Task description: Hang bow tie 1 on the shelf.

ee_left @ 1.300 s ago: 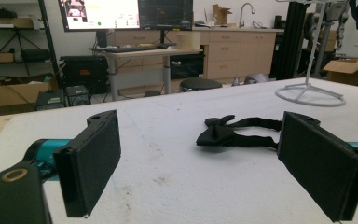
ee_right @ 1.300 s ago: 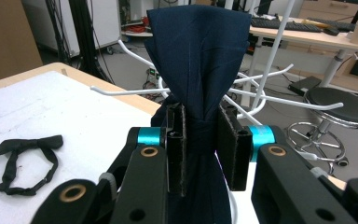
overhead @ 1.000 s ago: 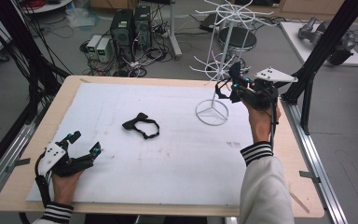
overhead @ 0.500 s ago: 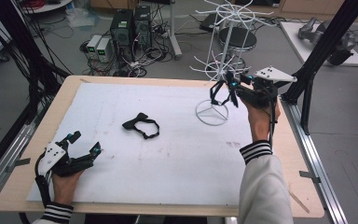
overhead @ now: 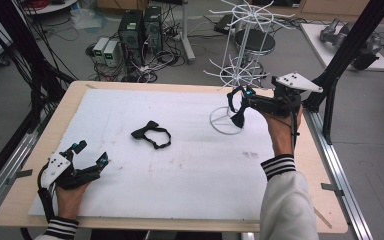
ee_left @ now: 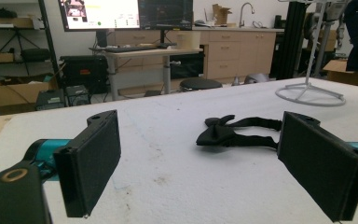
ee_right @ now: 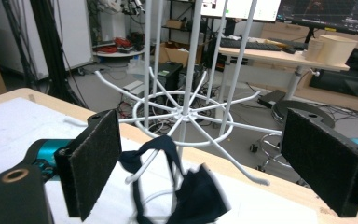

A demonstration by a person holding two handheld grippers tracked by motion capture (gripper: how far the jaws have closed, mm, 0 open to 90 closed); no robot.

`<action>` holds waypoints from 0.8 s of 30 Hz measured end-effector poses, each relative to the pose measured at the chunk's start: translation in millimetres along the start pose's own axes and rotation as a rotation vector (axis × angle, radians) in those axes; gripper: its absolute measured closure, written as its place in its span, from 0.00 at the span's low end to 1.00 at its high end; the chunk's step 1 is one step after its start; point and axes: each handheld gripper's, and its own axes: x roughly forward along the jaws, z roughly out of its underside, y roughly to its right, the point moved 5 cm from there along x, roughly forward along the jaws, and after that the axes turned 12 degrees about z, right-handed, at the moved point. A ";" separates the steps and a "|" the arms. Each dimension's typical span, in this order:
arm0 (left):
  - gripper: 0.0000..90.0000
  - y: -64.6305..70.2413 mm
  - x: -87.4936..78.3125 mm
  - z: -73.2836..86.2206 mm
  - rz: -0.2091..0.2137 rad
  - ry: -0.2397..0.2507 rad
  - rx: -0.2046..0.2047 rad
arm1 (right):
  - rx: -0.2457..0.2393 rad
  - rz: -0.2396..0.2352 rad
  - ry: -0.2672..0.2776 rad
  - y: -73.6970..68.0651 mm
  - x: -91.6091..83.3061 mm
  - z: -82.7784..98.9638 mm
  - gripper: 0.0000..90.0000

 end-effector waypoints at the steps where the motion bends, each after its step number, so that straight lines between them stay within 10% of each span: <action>1: 0.15 0.0 0.0 0.0 0.000 0.000 0.000 | -0.002 -0.005 0.004 0.4 -2.8 0.8 0.13; 24: 0.15 -0.1 0.4 0.0 0.000 0.001 -0.002 | 0.072 -0.064 0.096 10.3 -70.8 64.8 0.13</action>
